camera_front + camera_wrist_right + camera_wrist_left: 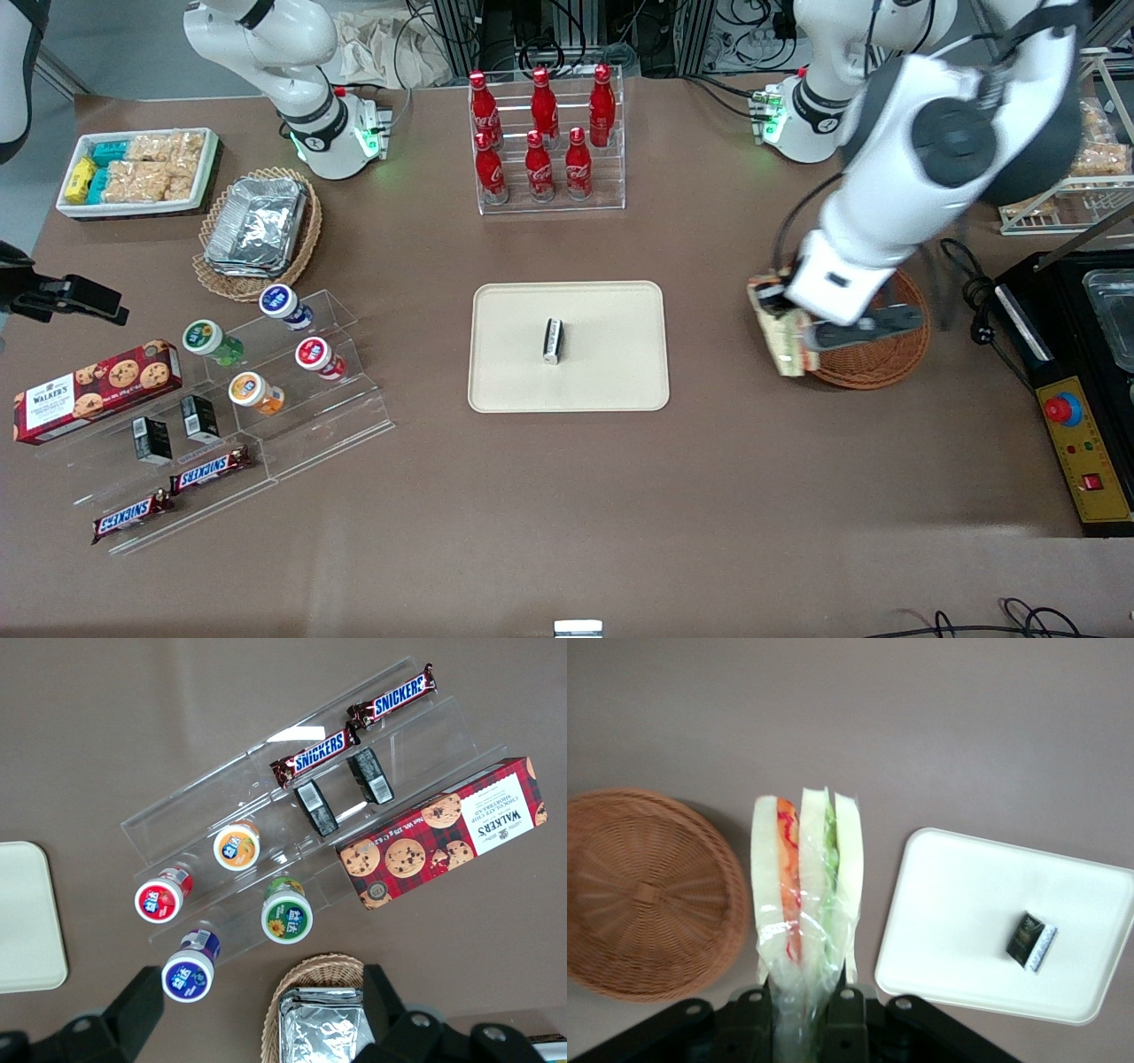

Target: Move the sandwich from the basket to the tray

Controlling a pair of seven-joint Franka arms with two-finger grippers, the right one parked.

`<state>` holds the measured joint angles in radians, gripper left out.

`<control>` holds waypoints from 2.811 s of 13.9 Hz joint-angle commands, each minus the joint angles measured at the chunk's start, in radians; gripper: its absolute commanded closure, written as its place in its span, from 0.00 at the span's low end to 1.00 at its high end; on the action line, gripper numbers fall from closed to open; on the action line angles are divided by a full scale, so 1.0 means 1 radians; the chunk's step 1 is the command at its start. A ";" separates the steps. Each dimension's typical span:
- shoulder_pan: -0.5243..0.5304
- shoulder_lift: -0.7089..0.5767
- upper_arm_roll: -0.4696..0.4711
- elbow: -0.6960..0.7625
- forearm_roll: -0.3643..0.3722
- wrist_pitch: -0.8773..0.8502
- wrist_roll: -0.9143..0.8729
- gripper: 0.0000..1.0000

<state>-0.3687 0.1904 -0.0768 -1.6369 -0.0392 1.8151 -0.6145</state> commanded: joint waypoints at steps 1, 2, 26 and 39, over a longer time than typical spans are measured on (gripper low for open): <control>-0.119 0.133 0.011 0.032 0.063 0.055 -0.076 1.00; -0.139 0.182 0.011 0.032 0.067 0.102 -0.077 1.00; -0.222 0.319 0.025 -0.072 0.061 0.399 -0.102 0.00; 0.014 -0.155 0.146 -0.040 0.050 -0.106 0.151 0.00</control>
<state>-0.3576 0.1025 0.0386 -1.6375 0.0123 1.7438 -0.5489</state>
